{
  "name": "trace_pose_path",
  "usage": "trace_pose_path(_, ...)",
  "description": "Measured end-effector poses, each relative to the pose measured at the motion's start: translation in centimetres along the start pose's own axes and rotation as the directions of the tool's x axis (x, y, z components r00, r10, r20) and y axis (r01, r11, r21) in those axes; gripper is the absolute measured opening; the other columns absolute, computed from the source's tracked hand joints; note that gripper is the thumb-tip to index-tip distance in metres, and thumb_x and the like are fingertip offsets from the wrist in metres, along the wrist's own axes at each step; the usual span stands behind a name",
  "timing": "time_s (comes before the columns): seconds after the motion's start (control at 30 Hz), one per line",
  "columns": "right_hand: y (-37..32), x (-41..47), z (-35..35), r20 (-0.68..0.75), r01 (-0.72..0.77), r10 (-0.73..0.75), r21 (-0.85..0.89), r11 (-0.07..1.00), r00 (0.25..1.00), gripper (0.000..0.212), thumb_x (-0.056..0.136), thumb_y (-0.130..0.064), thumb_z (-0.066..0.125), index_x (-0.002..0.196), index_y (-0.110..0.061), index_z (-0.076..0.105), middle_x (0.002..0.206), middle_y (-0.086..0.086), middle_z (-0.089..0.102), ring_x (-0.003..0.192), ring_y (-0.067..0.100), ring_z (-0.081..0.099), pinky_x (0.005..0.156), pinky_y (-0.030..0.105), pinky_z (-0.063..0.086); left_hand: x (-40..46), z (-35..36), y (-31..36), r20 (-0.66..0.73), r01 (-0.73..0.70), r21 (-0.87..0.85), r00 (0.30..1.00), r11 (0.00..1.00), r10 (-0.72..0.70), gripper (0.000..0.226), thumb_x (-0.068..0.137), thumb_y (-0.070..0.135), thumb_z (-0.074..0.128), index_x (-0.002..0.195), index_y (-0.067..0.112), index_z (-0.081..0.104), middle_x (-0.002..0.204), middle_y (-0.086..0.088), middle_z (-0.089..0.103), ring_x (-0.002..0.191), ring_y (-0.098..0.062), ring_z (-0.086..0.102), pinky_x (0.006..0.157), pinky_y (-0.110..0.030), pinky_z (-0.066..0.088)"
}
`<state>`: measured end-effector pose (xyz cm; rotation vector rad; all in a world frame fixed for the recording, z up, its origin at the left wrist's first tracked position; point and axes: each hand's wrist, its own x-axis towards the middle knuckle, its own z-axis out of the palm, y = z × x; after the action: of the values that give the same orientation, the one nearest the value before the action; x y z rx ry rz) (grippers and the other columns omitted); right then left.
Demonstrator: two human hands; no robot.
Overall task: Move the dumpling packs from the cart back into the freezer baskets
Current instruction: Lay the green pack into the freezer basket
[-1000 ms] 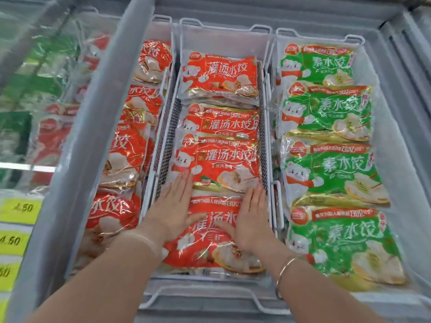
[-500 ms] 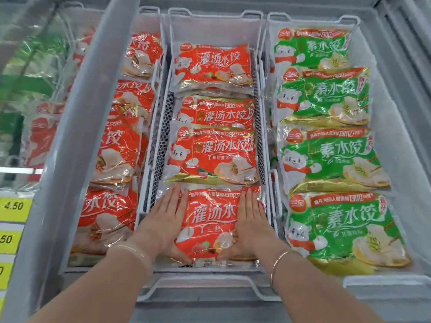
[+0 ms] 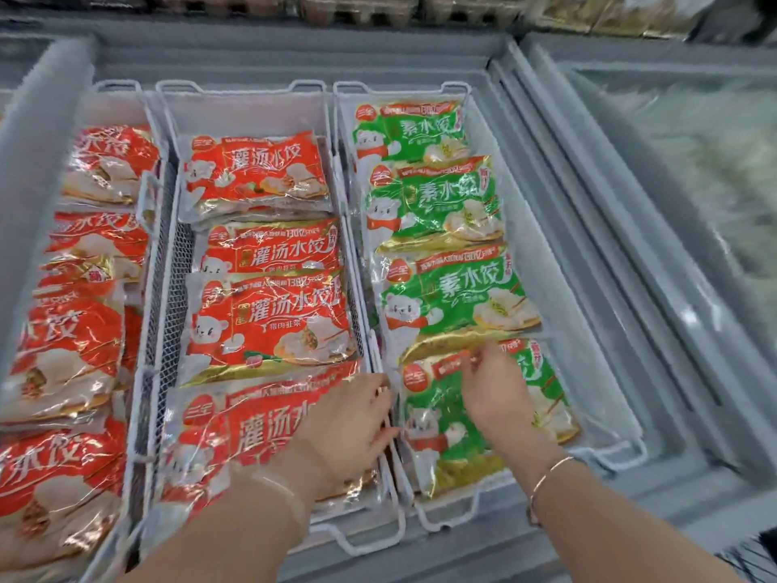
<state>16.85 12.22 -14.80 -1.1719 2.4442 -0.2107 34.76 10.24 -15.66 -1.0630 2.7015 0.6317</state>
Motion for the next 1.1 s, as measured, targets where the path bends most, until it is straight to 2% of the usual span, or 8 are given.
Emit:
trace_pose_path(0.17, 6.0, 2.1, -1.2, 0.270, 0.023, 0.048, -0.255, 0.967, 0.962, 0.088, 0.086, -0.038, 0.060, 0.148, -0.001, 0.009, 0.155, 0.019, 0.013, 0.144, 0.033, 0.013, 0.119, 0.039, 0.016, 3.7, 1.8, 4.6, 0.099, -0.068, 0.038, 0.993, 0.997, 0.064, 0.086, 0.091, 0.045, 0.047, 0.150, 0.005, -0.001, 0.159, -0.009, -0.011, 0.148, -0.024, -0.006, 0.119, -0.032, -0.006)
trace_pose_path(0.33, 9.0, 4.0, -0.8, 0.508, 0.155, 0.026, -0.310, 0.938, 0.861, 0.150, 0.056, -0.057, 0.079, 0.135, -0.013, -0.040, 0.149, 0.011, -0.037, 0.140, 0.038, -0.027, 0.118, 0.048, -0.006, 5.8, 3.3, 5.9, 0.233, 0.098, 0.172, 0.963, 0.980, -0.137, 0.129, 0.072, 0.067, 0.058, 0.140, 0.001, -0.030, 0.136, -0.010, -0.044, 0.139, -0.025, -0.031, 0.107, -0.036, -0.022)
trace_pose_path(0.5, 10.0, 4.8, -0.9, 0.592, 0.212, 0.011, -0.306, 0.928, 0.806, 0.150, 0.052, -0.049, 0.084, 0.114, -0.019, -0.049, 0.124, 0.004, -0.051, 0.136, 0.037, -0.034, 0.117, 0.046, -0.011, 6.9, 4.3, 6.4, 0.282, 0.185, 0.179, 0.931, 0.966, -0.230, 0.141, 0.062, 0.069, 0.066, 0.127, 0.003, -0.040, 0.130, -0.012, -0.047, 0.137, -0.028, -0.034, 0.107, -0.041, -0.023)
trace_pose_path(0.67, 10.6, 4.8, -1.3, 0.621, 0.219, 0.007, -0.287, 0.933, 0.784, 0.154, 0.050, -0.053, 0.083, 0.125, -0.019, -0.047, 0.136, 0.004, -0.048, 0.138, 0.034, -0.032, 0.117, 0.045, -0.008, 6.9, 4.1, 6.8, 0.263, 0.155, 0.208, 0.942, 0.966, -0.208, 0.139, 0.063, 0.068, 0.066, 0.129, 0.002, -0.038, 0.145, -0.014, -0.040, 0.140, -0.031, -0.029, 0.114, -0.046, -0.015)
trace_pose_path(0.77, 9.6, 5.0, -2.9, 0.522, 0.117, -0.001, -0.190, 0.975, 0.853, 0.126, 0.063, -0.067, 0.067, 0.150, -0.018, -0.010, 0.159, 0.009, 0.002, 0.146, 0.034, 0.012, 0.115, 0.048, 0.023, 5.6, 2.7, 5.9, 0.118, 0.074, 0.105, 0.989, 0.992, -0.086, 0.122, 0.069, 0.072, 0.055, 0.148, 0.005, -0.010, 0.155, -0.012, -0.013, 0.145, -0.026, -0.004, 0.117, -0.042, 0.003)
trace_pose_path(0.87, 8.6, 5.5, -4.8, 0.170, 0.209, -0.173, -0.224, 0.952, 0.970, 0.069, 0.087, -0.063, 0.040, 0.133, -0.011, 0.036, 0.130, 0.011, 0.052, 0.119, 0.027, 0.052, 0.094, 0.040, 0.048, 5.1, 1.6, 4.6, -0.019, 0.118, 0.194, 0.993, 0.974, -0.116, 0.109, 0.064, 0.083, 0.039, 0.140, 0.004, 0.038, 0.142, -0.020, 0.046, 0.126, -0.035, 0.052, 0.102, -0.043, 0.030)
trace_pose_path(1.0, 8.5, 7.9, -4.7, 0.236, 0.319, -0.256, -0.287, 0.903, 0.937, 0.097, 0.085, -0.067, 0.035, 0.150, -0.008, -0.007, 0.158, 0.010, -0.011, 0.147, 0.024, -0.010, 0.119, 0.036, 0.004, 6.2, 1.4, 3.6, 0.060, 0.268, 0.227, 0.956, 0.936, -0.288, 0.131, 0.060, 0.091, 0.022, 0.126, 0.005, -0.052, 0.140, -0.018, -0.045, 0.135, -0.033, -0.035, 0.110, -0.045, -0.016)
trace_pose_path(1.1, 9.2, 9.1, -3.8, 0.363, 0.319, -0.214, -0.260, 0.911, 0.907, 0.109, 0.078, -0.075, 0.033, 0.147, -0.009, -0.019, 0.155, 0.007, -0.026, 0.145, 0.022, -0.020, 0.118, 0.041, -0.002, 7.3, 1.9, 3.6, 0.186, 0.321, 0.269, 0.908, 0.908, -0.375, 0.135, 0.059, 0.089, 0.038, 0.125, 0.005, -0.044, 0.136, -0.014, -0.046, 0.128, -0.028, -0.040, 0.108, -0.051, -0.024)
